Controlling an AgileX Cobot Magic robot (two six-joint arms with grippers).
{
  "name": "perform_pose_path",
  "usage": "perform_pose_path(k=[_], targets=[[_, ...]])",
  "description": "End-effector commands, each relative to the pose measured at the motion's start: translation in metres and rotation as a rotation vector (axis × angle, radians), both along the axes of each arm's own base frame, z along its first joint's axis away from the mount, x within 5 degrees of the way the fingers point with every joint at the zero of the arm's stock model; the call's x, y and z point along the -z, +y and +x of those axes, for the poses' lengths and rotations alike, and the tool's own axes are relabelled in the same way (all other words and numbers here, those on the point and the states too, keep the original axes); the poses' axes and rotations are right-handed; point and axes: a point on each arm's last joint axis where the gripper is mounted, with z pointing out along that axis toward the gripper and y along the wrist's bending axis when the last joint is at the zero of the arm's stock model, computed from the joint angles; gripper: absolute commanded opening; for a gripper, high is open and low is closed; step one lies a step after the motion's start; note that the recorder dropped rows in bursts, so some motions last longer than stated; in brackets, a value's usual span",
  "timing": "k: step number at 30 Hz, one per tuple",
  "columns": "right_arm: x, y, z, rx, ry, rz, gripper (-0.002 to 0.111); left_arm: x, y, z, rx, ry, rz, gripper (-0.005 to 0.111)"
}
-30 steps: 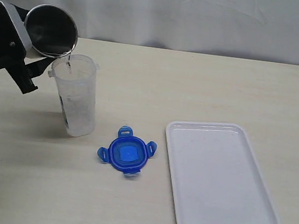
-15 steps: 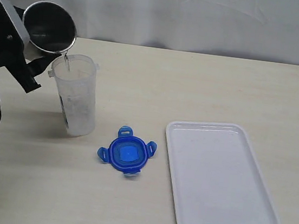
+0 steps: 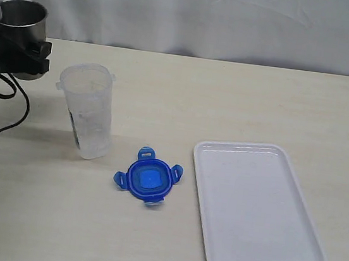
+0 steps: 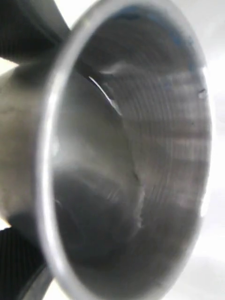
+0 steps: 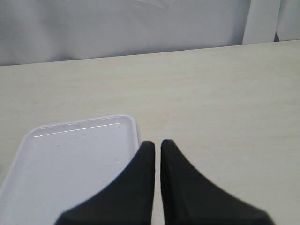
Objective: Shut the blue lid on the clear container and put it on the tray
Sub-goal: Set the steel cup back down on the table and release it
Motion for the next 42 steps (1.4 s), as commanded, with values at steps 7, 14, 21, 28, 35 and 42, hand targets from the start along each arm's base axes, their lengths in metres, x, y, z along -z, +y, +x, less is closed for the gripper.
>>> perform_pose_path(k=[7,14,21,28,35,42], targets=[[0.000,0.000,0.000,0.004,-0.008,0.000,0.005,0.040,0.025,0.063,-0.089,-0.063,-0.133,0.000],[0.000,0.000,0.000,0.004,-0.008,0.000,0.005,0.070,0.024,0.073,-0.067,-0.133,-0.171,0.000],[0.000,0.000,0.000,0.004,-0.008,0.000,0.005,0.092,0.024,0.072,-0.068,-0.069,-0.143,0.000],[0.000,0.000,0.000,0.004,-0.008,0.000,0.005,0.092,0.024,0.072,-0.068,-0.069,-0.141,0.031],[0.000,0.000,0.000,0.004,-0.008,0.000,0.005,0.094,0.024,0.072,-0.073,-0.041,-0.132,0.092],[0.000,0.000,0.000,0.004,-0.008,0.000,0.005,0.083,0.026,0.071,-0.089,0.015,-0.108,0.092]])
